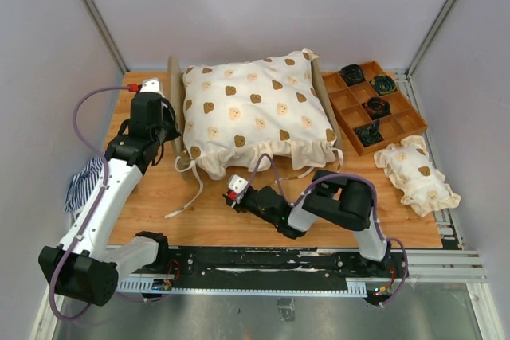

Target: Set up the pet bed

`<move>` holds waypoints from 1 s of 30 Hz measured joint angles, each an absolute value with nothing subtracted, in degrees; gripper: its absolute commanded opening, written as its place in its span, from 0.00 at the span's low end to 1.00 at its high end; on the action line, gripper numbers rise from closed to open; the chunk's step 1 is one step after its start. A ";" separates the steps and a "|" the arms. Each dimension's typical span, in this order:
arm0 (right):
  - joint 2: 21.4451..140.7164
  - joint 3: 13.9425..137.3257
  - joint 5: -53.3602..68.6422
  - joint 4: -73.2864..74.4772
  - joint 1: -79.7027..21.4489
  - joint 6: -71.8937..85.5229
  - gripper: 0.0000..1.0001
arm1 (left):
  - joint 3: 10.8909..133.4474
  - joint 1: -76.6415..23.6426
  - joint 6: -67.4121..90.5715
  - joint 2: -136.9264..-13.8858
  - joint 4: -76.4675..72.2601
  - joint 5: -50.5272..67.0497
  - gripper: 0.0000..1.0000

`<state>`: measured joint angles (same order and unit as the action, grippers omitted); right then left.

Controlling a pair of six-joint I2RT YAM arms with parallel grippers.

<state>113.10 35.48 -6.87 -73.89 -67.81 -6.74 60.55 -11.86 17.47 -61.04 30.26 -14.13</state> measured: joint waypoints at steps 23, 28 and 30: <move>139.35 65.54 -16.36 -84.77 -68.05 -15.59 0.53 | 75.22 -11.86 18.98 -67.13 44.91 -12.97 0.00; 140.49 68.36 -16.88 -85.60 -67.75 -15.27 0.54 | 76.31 -11.86 19.40 -67.13 46.59 -12.99 0.00; 141.10 69.69 -16.71 -85.76 -67.75 -15.03 0.54 | 76.64 -11.86 19.46 -67.13 46.78 -12.99 0.00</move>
<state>141.10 69.69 -16.71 -85.76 -67.75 -15.03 76.64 -11.86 19.46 -67.13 46.78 -12.99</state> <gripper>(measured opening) 0.537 0.241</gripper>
